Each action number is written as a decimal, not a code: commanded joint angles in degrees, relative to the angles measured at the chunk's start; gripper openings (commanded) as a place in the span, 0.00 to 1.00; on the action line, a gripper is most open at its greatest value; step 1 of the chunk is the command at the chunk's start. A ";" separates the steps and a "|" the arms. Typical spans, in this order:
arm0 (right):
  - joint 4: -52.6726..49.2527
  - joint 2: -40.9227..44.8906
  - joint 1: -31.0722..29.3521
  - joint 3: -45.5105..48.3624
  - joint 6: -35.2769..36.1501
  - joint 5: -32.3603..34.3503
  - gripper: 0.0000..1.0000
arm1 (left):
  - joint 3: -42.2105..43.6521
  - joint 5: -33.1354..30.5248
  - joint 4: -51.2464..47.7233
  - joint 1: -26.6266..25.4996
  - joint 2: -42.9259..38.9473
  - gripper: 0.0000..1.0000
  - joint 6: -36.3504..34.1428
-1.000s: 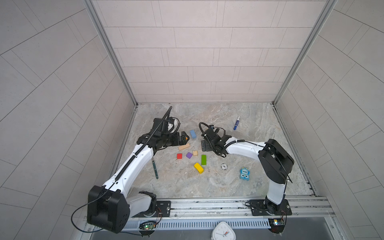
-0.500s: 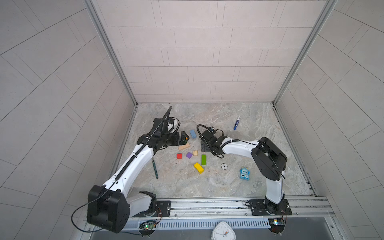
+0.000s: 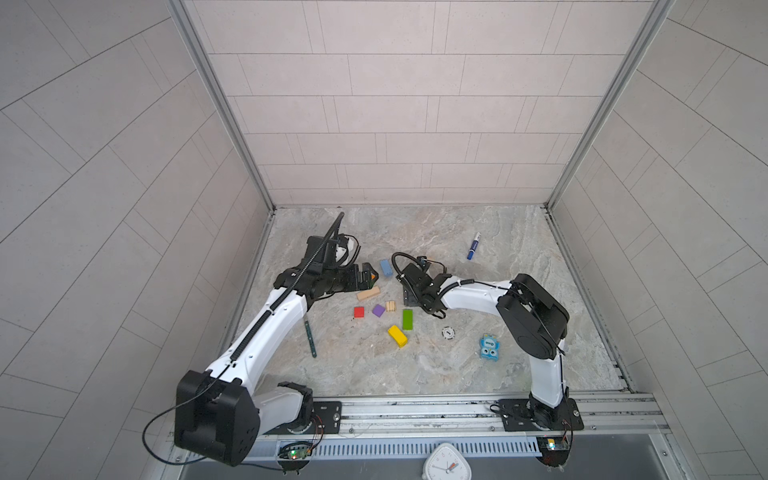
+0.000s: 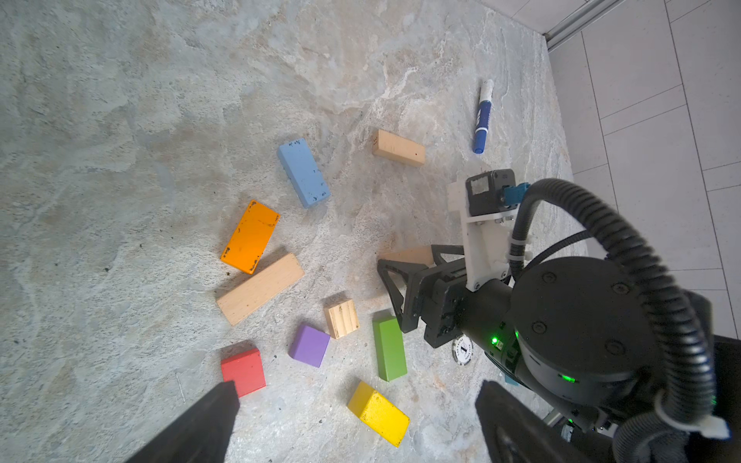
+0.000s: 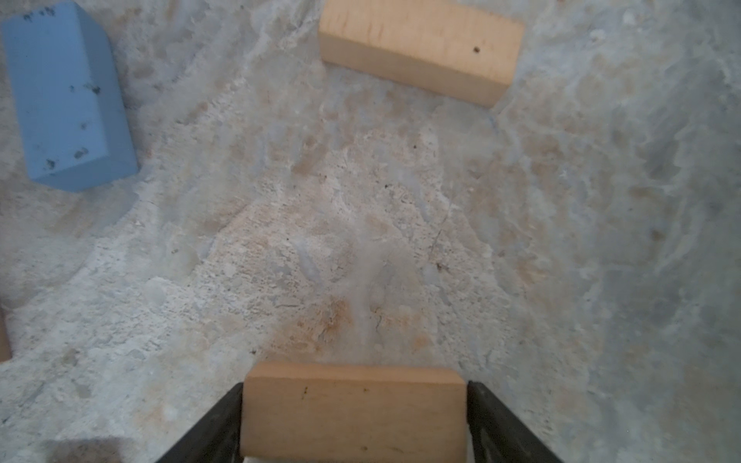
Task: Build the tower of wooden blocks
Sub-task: 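Lift the wooden block with the right gripper and carry it farther away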
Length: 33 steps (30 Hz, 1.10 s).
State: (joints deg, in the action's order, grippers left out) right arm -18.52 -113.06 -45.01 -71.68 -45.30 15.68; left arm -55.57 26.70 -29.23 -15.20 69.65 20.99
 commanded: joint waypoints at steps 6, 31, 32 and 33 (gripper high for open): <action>-0.22 2.16 0.07 2.93 -1.48 3.30 0.70 | 0.64 -0.68 0.06 -0.09 -0.83 0.99 -0.25; 1.52 5.02 3.82 7.65 1.09 1.98 0.83 | 0.63 -0.68 0.05 -0.12 -1.09 0.99 -0.31; 1.49 5.04 3.95 7.60 1.17 1.90 0.84 | 0.64 -0.66 0.05 -0.10 -1.14 0.99 -0.25; 1.55 5.04 3.90 7.54 1.22 1.90 0.85 | 0.62 -0.68 0.06 -0.09 -1.10 0.99 -0.27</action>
State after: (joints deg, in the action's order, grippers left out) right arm -14.76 -109.16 -41.34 -65.10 -44.25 16.93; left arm -55.55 26.26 -29.21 -15.20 69.65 20.99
